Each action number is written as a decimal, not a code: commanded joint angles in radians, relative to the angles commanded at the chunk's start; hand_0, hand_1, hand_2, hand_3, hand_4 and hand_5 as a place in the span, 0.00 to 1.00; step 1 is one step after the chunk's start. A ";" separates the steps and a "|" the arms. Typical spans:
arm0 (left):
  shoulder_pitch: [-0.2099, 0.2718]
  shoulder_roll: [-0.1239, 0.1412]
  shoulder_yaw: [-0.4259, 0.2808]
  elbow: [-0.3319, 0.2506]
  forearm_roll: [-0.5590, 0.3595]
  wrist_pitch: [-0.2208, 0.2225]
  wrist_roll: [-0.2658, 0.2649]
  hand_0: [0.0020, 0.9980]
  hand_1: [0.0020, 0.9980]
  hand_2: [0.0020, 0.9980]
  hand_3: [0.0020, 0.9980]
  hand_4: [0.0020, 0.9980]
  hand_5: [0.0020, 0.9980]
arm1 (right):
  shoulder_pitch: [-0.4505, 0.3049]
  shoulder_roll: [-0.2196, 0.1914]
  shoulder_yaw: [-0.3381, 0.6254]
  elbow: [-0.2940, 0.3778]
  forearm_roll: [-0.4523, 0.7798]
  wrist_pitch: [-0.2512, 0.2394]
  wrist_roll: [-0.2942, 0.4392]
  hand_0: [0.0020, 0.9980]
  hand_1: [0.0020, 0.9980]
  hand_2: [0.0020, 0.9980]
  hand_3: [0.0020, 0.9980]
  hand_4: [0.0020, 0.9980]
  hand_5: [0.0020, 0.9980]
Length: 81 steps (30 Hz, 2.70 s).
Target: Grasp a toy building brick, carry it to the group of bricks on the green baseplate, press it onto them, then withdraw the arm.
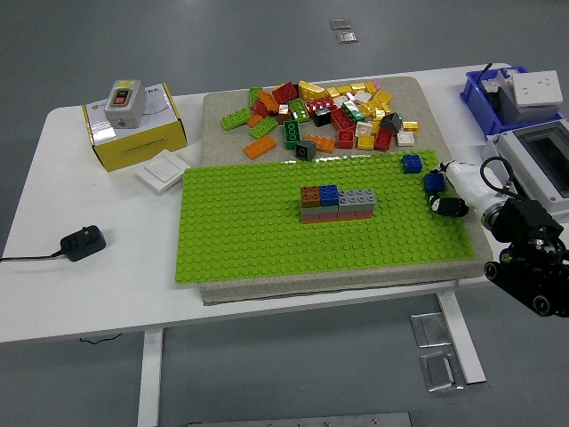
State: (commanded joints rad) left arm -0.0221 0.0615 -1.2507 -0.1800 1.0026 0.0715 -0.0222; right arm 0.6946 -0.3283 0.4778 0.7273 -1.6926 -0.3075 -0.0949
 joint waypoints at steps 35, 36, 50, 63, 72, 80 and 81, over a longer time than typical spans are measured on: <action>0.019 -0.006 -0.010 0.000 0.006 0.000 0.002 0.66 0.66 0.58 0.60 0.18 0.70 | -0.070 -0.114 0.067 0.333 -0.091 -0.045 -0.035 0.77 0.84 0.87 0.54 0.46 0.32; 0.018 -0.006 -0.008 0.000 0.005 0.000 0.001 0.66 0.66 0.58 0.60 0.18 0.70 | -0.069 -0.111 0.056 0.361 -0.094 -0.046 -0.036 0.77 0.84 0.87 0.54 0.46 0.32; 0.016 -0.005 -0.004 0.000 -0.002 -0.001 0.001 0.66 0.66 0.58 0.60 0.18 0.70 | -0.032 -0.074 -0.024 0.485 -0.084 -0.044 -0.031 0.76 0.83 0.87 0.54 0.45 0.33; 0.011 -0.004 -0.001 0.000 -0.004 -0.001 0.000 0.66 0.66 0.58 0.60 0.18 0.70 | -0.010 -0.032 -0.087 0.428 -0.046 -0.040 -0.018 0.76 0.83 0.87 0.54 0.46 0.34; 0.011 -0.004 -0.002 0.000 -0.004 -0.001 0.000 0.66 0.66 0.58 0.61 0.19 0.70 | -0.006 -0.017 -0.095 0.400 -0.030 -0.039 -0.011 0.76 0.83 0.87 0.55 0.47 0.34; 0.009 -0.003 -0.004 0.000 -0.001 -0.002 0.001 0.66 0.66 0.58 0.61 0.19 0.70 | 0.000 -0.006 -0.102 0.375 -0.009 -0.038 -0.002 0.76 0.83 0.87 0.54 0.47 0.34; 0.008 -0.003 -0.003 0.000 -0.001 -0.002 0.001 0.66 0.66 0.58 0.61 0.19 0.70 | 0.000 -0.004 -0.102 0.370 -0.006 -0.037 -0.001 0.76 0.83 0.87 0.54 0.47 0.34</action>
State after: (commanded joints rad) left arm -0.0141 0.0583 -1.2539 -0.1800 1.0017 0.0694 -0.0215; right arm 0.6944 -0.3325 0.3756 1.0978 -1.6986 -0.3448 -0.0957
